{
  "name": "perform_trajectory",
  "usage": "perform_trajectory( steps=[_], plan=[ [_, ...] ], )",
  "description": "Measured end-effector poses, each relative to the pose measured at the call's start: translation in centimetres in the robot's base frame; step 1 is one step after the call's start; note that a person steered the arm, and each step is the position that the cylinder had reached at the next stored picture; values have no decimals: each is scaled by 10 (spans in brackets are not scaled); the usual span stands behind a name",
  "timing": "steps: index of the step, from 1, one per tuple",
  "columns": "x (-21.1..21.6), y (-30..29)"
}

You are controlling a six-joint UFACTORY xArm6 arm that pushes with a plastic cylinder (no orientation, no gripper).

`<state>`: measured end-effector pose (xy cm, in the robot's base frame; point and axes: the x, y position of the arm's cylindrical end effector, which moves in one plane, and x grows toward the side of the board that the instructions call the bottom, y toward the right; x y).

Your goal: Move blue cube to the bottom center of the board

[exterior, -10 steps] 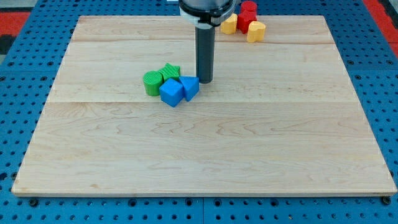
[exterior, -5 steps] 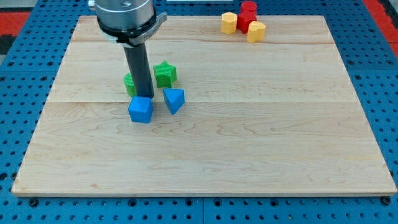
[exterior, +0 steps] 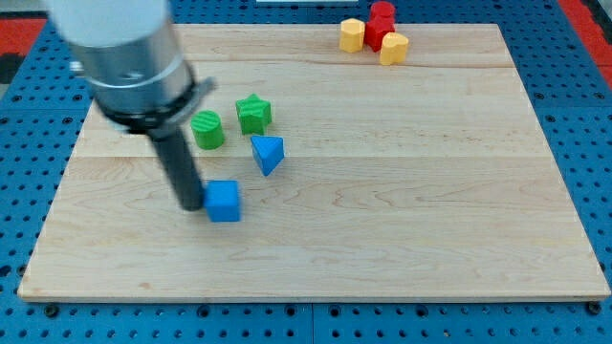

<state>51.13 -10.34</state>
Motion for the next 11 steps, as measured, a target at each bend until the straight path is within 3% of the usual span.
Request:
perform_trajectory(
  steps=[1,2,4,6,7,8,9,10,11],
  plan=[
    [3,49],
    [-15,35],
    [-22,86],
    [17,95],
    [16,96],
    [-65,108],
    [-116,113],
    [-110,24],
    [-70,35]
  ],
)
